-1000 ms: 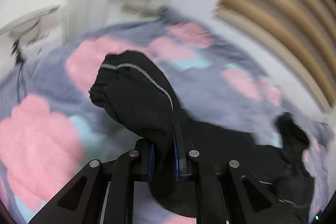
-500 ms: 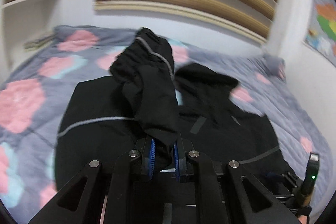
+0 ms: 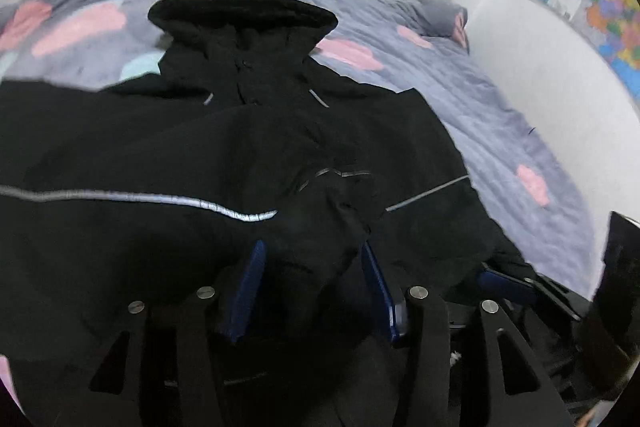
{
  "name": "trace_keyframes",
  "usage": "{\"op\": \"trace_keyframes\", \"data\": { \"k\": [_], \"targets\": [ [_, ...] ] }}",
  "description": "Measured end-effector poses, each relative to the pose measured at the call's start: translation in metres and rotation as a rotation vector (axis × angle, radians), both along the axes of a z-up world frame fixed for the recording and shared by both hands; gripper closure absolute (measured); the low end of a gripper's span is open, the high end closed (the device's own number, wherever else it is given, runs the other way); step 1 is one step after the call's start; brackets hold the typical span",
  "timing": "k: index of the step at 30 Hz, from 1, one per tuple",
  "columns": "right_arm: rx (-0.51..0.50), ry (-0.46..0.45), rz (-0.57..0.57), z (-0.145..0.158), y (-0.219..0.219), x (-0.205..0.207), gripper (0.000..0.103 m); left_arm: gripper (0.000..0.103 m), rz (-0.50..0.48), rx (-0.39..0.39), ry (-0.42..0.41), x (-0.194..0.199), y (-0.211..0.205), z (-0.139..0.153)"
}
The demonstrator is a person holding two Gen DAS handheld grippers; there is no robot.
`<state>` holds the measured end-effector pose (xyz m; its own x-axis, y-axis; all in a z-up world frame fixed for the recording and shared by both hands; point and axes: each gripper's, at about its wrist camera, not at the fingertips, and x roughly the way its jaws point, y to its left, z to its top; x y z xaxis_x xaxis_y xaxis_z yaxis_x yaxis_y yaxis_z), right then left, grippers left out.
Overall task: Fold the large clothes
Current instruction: 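Fold the held sleeve across the jacket body toward the right gripper and release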
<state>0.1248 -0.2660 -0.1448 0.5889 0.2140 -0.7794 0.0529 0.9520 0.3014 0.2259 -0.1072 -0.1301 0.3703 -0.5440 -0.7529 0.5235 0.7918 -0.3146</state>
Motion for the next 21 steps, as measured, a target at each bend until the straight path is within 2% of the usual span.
{"op": "trace_keyframes", "data": {
  "k": [4, 6, 11, 14, 18, 19, 20, 21],
  "targets": [
    [0.036, -0.003, 0.015, 0.006, -0.002, 0.012, 0.020, 0.046, 0.032, -0.081, -0.006, -0.008, 0.029, 0.018],
    [0.050, 0.003, 0.033, 0.009, 0.005, 0.024, 0.020, 0.041, 0.068, -0.092, -0.052, -0.015, 0.051, 0.034],
    [0.098, 0.039, 0.064, 0.010, 0.029, 0.069, 0.020, 0.039, 0.164, -0.077, -0.131, -0.021, 0.107, 0.063],
    [0.137, 0.103, -0.022, 0.000, 0.028, 0.096, 0.020, 0.039, 0.223, -0.039, -0.160, -0.022, 0.131, 0.068],
    [0.240, 0.143, -0.098, -0.020, 0.017, 0.117, 0.020, 0.039, 0.260, -0.039, -0.156, -0.022, 0.159, 0.069],
    [0.261, 0.154, -0.092, -0.025, 0.017, 0.122, 0.026, 0.039, 0.265, -0.040, -0.157, -0.021, 0.163, 0.069],
    [0.288, 0.162, -0.071, -0.030, 0.019, 0.127, 0.038, 0.039, 0.269, -0.038, -0.158, -0.020, 0.166, 0.069],
    [0.311, 0.165, -0.047, -0.032, 0.022, 0.130, 0.058, 0.039, 0.274, -0.032, -0.160, -0.019, 0.168, 0.069]
  ]
}}
